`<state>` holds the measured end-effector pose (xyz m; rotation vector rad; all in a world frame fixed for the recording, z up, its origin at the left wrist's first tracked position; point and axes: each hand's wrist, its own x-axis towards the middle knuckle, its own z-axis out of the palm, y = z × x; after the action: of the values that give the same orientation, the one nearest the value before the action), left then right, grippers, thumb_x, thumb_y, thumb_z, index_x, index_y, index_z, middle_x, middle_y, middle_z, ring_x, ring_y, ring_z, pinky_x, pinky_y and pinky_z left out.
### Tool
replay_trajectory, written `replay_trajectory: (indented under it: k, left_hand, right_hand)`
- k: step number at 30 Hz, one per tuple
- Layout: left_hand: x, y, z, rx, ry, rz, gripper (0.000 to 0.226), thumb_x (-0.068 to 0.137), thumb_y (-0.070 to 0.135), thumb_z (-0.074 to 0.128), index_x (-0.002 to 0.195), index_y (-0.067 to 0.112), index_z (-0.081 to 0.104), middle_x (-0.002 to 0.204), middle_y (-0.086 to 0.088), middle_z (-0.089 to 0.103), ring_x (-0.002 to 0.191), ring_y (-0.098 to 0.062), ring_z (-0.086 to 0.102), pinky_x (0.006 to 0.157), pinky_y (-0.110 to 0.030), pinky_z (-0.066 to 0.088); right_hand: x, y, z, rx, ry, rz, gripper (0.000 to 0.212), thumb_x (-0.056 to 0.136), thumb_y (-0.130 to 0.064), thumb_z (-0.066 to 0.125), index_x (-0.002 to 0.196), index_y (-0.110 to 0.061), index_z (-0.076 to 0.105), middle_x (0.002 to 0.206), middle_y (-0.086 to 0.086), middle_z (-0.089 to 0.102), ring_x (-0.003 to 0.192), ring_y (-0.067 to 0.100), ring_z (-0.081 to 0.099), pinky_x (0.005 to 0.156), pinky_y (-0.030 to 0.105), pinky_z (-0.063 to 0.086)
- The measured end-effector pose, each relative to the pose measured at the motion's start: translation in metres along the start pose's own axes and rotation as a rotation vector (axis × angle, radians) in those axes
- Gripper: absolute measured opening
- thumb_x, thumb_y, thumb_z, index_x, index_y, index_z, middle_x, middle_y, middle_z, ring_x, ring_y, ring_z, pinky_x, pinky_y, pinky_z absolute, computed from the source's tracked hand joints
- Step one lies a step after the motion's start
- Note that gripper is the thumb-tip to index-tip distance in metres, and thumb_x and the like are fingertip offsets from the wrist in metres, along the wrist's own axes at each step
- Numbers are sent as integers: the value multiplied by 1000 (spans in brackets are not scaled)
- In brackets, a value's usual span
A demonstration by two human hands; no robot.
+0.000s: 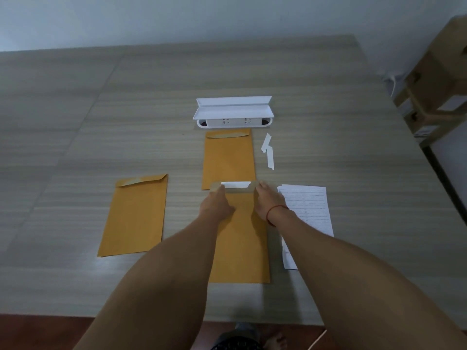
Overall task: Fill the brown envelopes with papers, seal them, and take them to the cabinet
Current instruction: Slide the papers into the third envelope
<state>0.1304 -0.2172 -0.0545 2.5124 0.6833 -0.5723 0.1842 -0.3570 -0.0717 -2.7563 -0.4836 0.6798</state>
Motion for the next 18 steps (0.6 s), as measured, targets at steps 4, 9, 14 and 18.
replay_trajectory:
  k: [4, 9, 14, 18]
  left_hand:
    - [-9, 30, 9, 9, 15, 49, 52, 87, 30, 62, 131, 10, 42, 129, -10, 53, 118, -29, 53, 90, -37, 46]
    - [-25, 75, 35, -149, -46, 107, 36, 82, 21, 64, 114, 4, 57, 116, -11, 60, 109, -29, 59, 83, -37, 50]
    - [-36, 100, 71, -304, -169, 82, 27, 82, 23, 70, 93, 2, 59, 83, -10, 62, 74, -19, 62, 55, -24, 46]
    - [-42, 103, 81, -486, -195, -16, 38, 77, 2, 71, 63, 12, 37, 63, 1, 39, 52, -9, 43, 32, -14, 38]
  right_hand:
    - [-18, 29, -19, 69, 106, 128, 41, 93, -4, 41, 133, -7, 47, 143, 11, 45, 132, 28, 44, 110, 42, 34]
    - [-47, 80, -33, 148, 197, 420, 33, 94, -15, 48, 127, -8, 52, 132, 15, 52, 122, 32, 51, 98, 38, 43]
    - [-74, 117, -23, 321, 162, 633, 43, 87, -26, 65, 124, -6, 54, 132, 16, 50, 121, 32, 52, 96, 39, 47]
    - [-80, 120, -21, 520, 170, 707, 51, 75, -28, 77, 117, -5, 60, 124, 14, 60, 111, 32, 60, 84, 34, 51]
